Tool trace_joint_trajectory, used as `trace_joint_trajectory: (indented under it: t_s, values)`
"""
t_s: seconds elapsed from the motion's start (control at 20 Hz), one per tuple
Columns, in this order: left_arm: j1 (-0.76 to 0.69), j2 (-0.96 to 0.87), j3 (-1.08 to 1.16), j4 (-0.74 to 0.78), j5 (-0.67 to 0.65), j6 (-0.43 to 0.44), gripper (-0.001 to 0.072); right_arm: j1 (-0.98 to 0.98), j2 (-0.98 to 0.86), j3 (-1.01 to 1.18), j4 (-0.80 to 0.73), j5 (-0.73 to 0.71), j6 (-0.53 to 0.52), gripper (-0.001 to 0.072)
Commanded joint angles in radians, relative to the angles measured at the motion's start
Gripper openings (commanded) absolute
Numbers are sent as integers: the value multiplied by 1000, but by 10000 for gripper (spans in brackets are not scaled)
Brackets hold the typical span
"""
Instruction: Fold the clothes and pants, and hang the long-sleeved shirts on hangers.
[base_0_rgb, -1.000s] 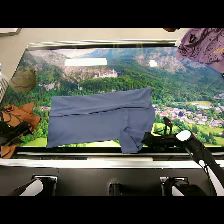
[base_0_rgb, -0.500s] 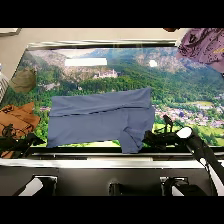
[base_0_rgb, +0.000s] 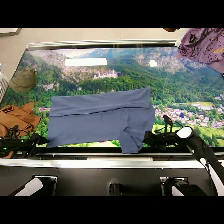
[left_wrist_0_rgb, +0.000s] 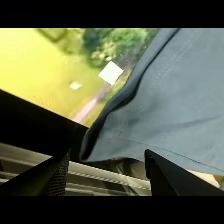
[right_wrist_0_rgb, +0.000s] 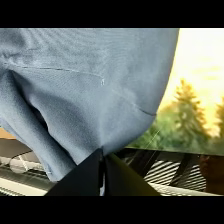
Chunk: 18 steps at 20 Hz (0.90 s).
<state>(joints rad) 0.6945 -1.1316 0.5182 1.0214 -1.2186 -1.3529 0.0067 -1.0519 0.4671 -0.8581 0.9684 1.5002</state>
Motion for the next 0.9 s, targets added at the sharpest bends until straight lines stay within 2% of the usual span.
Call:
trace_joint_trajectory:
  t_s: [0.0, 0.05, 0.15, 0.2, 0.25, 0.4, 0.5, 0.65, 0.75, 0.85]
  values:
    - [-43, -30, -2, -2, 42, -10, 532, 1, 1, 1, -2, 2, 0, 30]
    - [-54, -36, -2, -2, 58, -26, 497, 1, 1, 1, -2, 2, 0, 30]
    - [-69, -42, -2, -2, 68, -35, 333, 1, 1, 1, -1, 2, 0, 30]
    - [-74, -43, -2, -2, 65, -34, 153, 1, 1, 1, -1, 3, 0, 30]
    - [-75, -43, -1, -2, 60, -35, 19, 1, 2, 1, -1, 4, 2, 30]
    - [-75, -29, 21, 5, 7, -45, 14, 1, 40, 13, -51, 33, 43, 29]
    - [-75, 14, 66, 75, -37, -121, 14, 1, 95, 48, -185, 89, 143, 29]
    - [-75, 140, 143, 230, -90, -248, 13, 1, 202, 132, -420, 248, 260, 29]
    - [-75, 228, 175, 317, -124, -307, 13, 1, 273, 182, -499, 351, 280, 29]
    - [-76, 289, 180, 335, -132, -317, 13, 1, 322, 220, -523, 431, 280, 29]
